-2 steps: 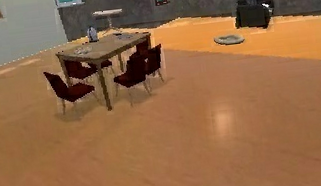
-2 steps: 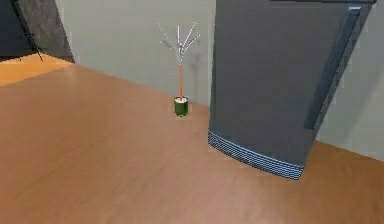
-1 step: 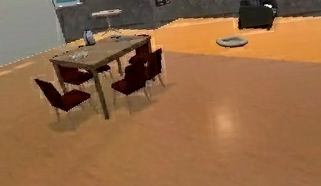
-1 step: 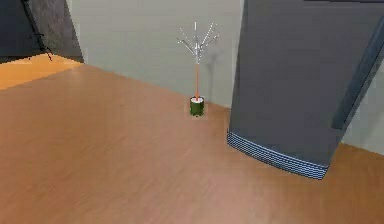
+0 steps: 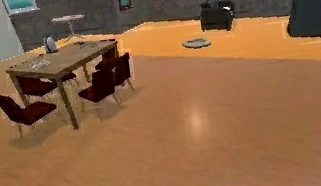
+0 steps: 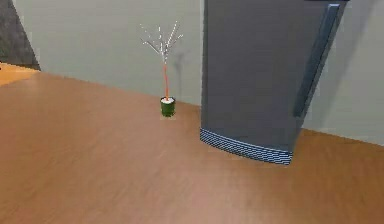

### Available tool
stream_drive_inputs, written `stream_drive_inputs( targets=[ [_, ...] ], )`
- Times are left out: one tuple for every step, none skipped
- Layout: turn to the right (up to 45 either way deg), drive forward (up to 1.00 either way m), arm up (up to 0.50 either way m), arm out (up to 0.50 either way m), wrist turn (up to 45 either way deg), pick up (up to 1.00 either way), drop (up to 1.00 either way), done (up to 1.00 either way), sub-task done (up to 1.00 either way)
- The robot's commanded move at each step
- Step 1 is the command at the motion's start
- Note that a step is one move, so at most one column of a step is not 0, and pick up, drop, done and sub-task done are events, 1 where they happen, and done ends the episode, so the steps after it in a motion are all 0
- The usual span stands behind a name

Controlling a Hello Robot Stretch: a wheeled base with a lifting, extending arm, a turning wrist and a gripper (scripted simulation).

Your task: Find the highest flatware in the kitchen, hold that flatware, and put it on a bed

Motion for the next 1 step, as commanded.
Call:
stream_drive_inputs(
  targets=[
    [0.0,1.00,0.00,0.00,0.0,0.00,0.00,0.00,0.00]
  ],
)
